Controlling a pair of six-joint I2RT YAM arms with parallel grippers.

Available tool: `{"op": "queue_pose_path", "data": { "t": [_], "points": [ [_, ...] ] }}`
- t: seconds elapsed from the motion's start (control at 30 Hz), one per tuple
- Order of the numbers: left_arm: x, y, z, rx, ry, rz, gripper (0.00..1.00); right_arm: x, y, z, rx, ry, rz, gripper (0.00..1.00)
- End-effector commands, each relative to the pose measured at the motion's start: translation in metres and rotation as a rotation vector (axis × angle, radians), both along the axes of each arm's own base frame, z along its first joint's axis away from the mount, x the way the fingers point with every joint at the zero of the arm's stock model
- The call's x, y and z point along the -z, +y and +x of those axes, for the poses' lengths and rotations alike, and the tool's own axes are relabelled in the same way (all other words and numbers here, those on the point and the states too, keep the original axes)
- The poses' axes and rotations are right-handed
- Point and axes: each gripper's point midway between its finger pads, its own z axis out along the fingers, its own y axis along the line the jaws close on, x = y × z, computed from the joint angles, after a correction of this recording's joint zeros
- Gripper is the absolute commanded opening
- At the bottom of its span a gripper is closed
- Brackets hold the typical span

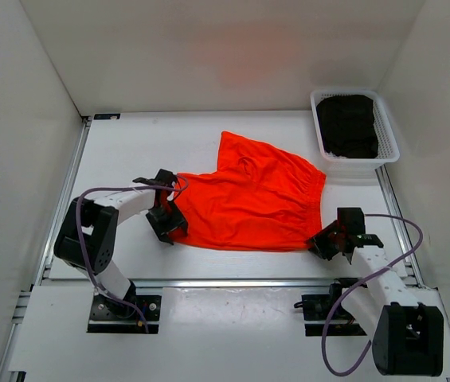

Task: Fold and stack the shorts
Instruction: Flatten the shorts out

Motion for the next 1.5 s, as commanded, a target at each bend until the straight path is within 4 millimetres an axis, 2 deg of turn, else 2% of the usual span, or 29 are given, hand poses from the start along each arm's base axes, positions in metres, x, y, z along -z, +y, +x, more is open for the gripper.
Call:
{"op": "queue_pose_path", "data": {
  "t": [0.0, 0.07, 0.1, 0.17, 0.27, 0.33, 0.4, 0.43, 0.47, 0.5, 0.53, 0.6, 0.7, 0.73, 0.77, 0.87, 0.97, 1.0, 1.07, 1.1, 1.13, 1.2, 1.23, 1.27, 1.3, 1.33, 1.4, 1.43, 1.47],
  "points": [
    [0.011, 0.004, 0.024, 0.014, -0.067, 0.055, 0.54, -0.003, -0.007, 0.013, -0.001, -0.03, -0.043, 0.29],
    [0.014, 0.006, 0.027, 0.006, -0.055, 0.059, 0.19, -0.006, -0.008, 0.016, -0.018, -0.042, -0.053, 0.11],
    [0.017, 0.006, 0.026, 0.015, -0.048, 0.063, 0.1, -0.01, -0.008, 0.019, -0.017, -0.055, -0.053, 0.07],
    [0.011, 0.006, 0.032, 0.012, -0.066, 0.046, 0.1, -0.016, -0.01, 0.019, -0.041, -0.067, -0.078, 0.0],
    [-0.017, 0.016, 0.051, -0.032, -0.148, 0.046, 0.1, -0.039, -0.011, 0.028, -0.075, -0.127, -0.1, 0.0],
    [-0.05, 0.023, 0.071, -0.06, -0.244, 0.038, 0.1, -0.055, -0.012, 0.034, -0.118, -0.172, -0.129, 0.0],
    [-0.076, 0.031, 0.079, -0.064, -0.299, 0.055, 0.1, -0.08, -0.015, 0.045, -0.138, -0.222, -0.16, 0.0],
    [-0.098, 0.031, 0.092, -0.077, -0.35, 0.041, 0.1, -0.088, -0.016, 0.048, -0.163, -0.243, -0.179, 0.0],
    [-0.109, 0.037, 0.096, -0.084, -0.372, 0.052, 0.1, -0.094, -0.017, 0.05, -0.175, -0.249, -0.188, 0.0],
    [-0.119, 0.041, 0.095, -0.08, -0.375, 0.056, 0.1, -0.113, -0.017, 0.059, -0.182, -0.299, -0.199, 0.0],
    [-0.143, 0.046, 0.105, -0.089, -0.433, 0.056, 0.1, -0.118, -0.015, 0.061, -0.199, -0.306, -0.199, 0.0],
    [-0.166, 0.05, 0.108, -0.108, -0.473, 0.049, 0.1, -0.141, -0.012, 0.07, -0.242, -0.367, -0.203, 0.0],
    [-0.212, 0.064, 0.11, -0.133, -0.57, 0.051, 0.1, -0.162, -0.01, 0.076, -0.288, -0.403, -0.22, 0.0],
    [-0.225, 0.068, 0.106, -0.145, -0.592, 0.049, 0.1, -0.178, -0.005, 0.079, -0.315, -0.436, -0.218, 0.0],
    [-0.243, 0.074, 0.11, -0.157, -0.642, 0.048, 0.1, -0.185, -0.005, 0.079, -0.323, -0.443, -0.225, 0.0],
    [-0.261, 0.083, 0.102, -0.172, -0.682, 0.051, 0.1, -0.204, -0.002, 0.08, -0.359, -0.485, -0.253, 0.0],
    [-0.258, 0.085, 0.092, -0.177, -0.676, 0.044, 0.1, -0.209, 0.002, 0.075, -0.382, -0.498, -0.238, 0.0],
    [-0.245, 0.086, 0.086, -0.175, -0.643, 0.05, 0.1, -0.204, 0.004, 0.072, -0.393, -0.481, -0.224, 0.0],
    [-0.238, 0.085, 0.073, -0.178, -0.63, 0.037, 0.1, -0.193, 0.011, 0.058, -0.422, -0.468, -0.184, 0.0],
    [-0.22, 0.088, 0.063, -0.185, -0.588, 0.048, 0.1, -0.193, 0.013, 0.052, -0.429, -0.482, -0.176, 0.0],
    [-0.214, 0.088, 0.056, -0.194, -0.577, 0.046, 0.1, -0.175, 0.014, 0.04, -0.442, -0.429, -0.164, 0.0],
    [-0.208, 0.092, 0.037, -0.198, -0.581, 0.054, 0.1, -0.167, 0.016, 0.023, -0.459, -0.429, -0.155, 0.0],
    [-0.19, 0.093, 0.022, -0.208, -0.531, 0.059, 0.1, -0.159, 0.017, 0.011, -0.468, -0.396, -0.14, 0.0],
    [-0.183, 0.093, 0.012, -0.218, -0.513, 0.058, 0.1, -0.147, 0.018, 0.0, -0.476, -0.365, -0.125, 0.05],
    [-0.185, 0.094, 0.003, -0.22, -0.54, 0.053, 0.17, -0.145, 0.019, -0.009, -0.486, -0.367, -0.124, 0.18],
    [-0.172, 0.095, -0.005, -0.224, -0.511, 0.05, 0.29, -0.137, 0.02, -0.018, -0.507, -0.337, -0.122, 0.4],
    [-0.175, 0.09, -0.005, -0.217, -0.543, 0.018, 0.67, -0.129, 0.019, -0.03, -0.521, -0.292, -0.128, 0.85],
    [-0.174, 0.09, -0.002, -0.198, -0.545, 0.024, 0.92, -0.124, 0.017, -0.034, -0.508, -0.271, -0.133, 0.89],
    [-0.179, 0.089, 0.001, -0.181, -0.553, 0.017, 0.95, -0.124, 0.014, -0.036, -0.493, -0.266, -0.141, 0.9]
  ]
}}
